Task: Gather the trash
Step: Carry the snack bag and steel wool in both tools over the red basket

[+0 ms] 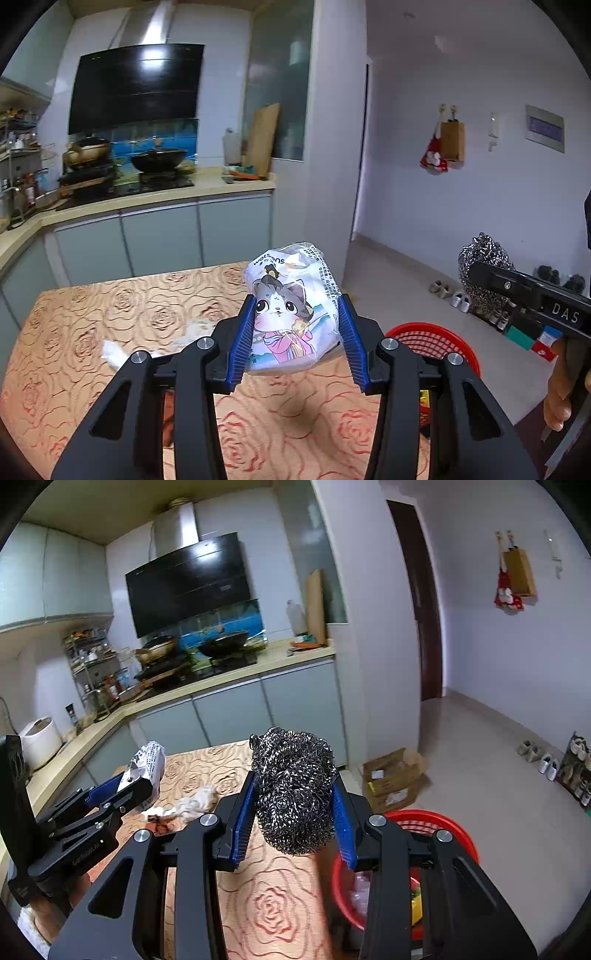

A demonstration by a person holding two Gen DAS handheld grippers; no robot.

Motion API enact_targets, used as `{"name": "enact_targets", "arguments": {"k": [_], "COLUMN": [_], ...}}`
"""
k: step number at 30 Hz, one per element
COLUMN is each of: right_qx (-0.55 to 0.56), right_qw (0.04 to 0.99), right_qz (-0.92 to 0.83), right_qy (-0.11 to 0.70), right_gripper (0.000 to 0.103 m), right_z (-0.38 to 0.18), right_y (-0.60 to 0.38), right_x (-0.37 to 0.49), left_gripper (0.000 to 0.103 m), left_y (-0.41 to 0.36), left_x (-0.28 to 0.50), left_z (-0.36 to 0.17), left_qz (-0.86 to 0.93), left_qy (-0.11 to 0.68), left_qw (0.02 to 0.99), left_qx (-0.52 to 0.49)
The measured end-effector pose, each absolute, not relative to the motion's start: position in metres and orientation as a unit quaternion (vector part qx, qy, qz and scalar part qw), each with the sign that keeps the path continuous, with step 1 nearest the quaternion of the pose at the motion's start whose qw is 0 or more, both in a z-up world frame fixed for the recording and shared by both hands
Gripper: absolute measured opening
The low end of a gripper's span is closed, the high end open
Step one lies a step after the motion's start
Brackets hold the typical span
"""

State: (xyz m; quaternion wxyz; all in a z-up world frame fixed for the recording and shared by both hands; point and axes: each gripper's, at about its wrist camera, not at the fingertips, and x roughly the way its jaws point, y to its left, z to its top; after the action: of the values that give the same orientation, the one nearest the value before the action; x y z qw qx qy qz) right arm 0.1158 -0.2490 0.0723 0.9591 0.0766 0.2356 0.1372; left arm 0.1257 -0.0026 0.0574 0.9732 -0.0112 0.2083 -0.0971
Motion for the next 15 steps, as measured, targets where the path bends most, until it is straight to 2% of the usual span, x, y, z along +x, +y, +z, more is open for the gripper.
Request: {"name": "enact_targets", "arguments": {"k": [15], "right_qx": [0.099], "right_qw": [0.961], "right_qz": [0.059], "right_qy": [0.251], "right_gripper": [0.037], "right_z": [0.054], "right_y": [-0.311], "right_x": [0.120], "left_gripper": [0.043], "left_y": [-0.074], "left_x": [0.163], "left_z": [0.040], "left_qz": [-0.183], "left_qy": [0.237], "left_qw": [0.954], "left_qx": [-0.005]}}
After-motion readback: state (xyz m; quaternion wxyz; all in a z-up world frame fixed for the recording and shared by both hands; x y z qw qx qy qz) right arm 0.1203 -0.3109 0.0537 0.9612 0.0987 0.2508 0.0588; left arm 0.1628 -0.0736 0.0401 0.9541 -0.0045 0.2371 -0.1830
